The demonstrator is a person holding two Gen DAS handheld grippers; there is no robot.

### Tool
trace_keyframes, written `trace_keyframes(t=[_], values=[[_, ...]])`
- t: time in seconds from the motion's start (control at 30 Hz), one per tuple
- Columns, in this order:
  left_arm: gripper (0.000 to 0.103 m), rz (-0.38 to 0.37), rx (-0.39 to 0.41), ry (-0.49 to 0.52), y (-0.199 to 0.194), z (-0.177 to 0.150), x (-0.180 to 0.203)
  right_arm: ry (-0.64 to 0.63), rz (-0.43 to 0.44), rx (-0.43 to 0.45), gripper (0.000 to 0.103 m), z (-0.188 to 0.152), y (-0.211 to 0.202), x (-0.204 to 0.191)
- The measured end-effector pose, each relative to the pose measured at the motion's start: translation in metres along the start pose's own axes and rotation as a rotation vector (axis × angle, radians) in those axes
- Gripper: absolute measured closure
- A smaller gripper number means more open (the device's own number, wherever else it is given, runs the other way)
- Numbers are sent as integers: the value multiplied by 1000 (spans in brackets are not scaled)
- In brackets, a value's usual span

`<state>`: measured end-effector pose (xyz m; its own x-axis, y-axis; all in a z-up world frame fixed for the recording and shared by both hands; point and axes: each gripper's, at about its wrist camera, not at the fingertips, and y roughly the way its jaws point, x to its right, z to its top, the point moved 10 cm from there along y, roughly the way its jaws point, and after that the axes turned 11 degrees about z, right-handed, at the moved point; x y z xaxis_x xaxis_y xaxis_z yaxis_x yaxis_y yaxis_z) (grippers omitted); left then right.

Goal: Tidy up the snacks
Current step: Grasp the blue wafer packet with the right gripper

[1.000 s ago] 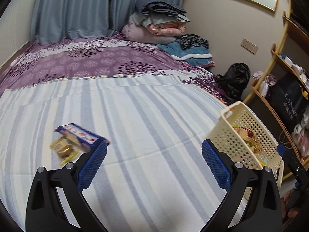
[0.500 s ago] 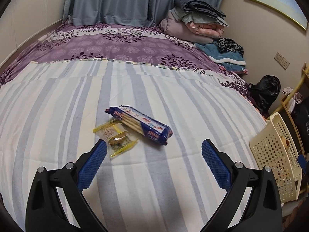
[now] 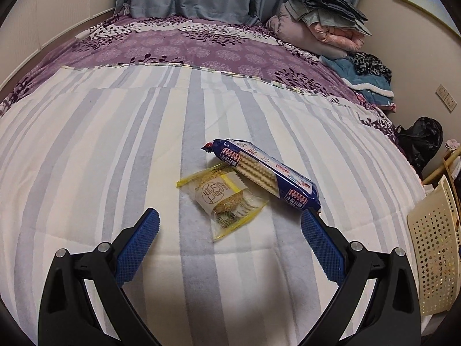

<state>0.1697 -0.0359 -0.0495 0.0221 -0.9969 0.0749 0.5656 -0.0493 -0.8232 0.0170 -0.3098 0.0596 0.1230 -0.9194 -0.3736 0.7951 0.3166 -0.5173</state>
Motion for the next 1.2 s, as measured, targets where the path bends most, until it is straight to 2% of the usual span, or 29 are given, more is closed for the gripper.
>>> trace_keyframes(t=[0.27,0.57,0.67,0.93,1.0,1.2], values=[[3,35,-14,-10,23,9,-10,-40,26,-73,20,-15,34,-18],[4,76,-3,65,39,15,-9,-92,58,-147,20,-28,72,-39],[21,68,-6,77,41,15,-8,-108,61,-165,20,-28,84,-44],[39,22,12,63,34,10,-17,-167,65,-208,20,-28,121,-57],[48,8,13,45,31,9,-21,-193,64,-221,20,-28,133,-62],[48,-6,26,17,23,6,-32,-264,66,-276,20,-25,178,-73]])
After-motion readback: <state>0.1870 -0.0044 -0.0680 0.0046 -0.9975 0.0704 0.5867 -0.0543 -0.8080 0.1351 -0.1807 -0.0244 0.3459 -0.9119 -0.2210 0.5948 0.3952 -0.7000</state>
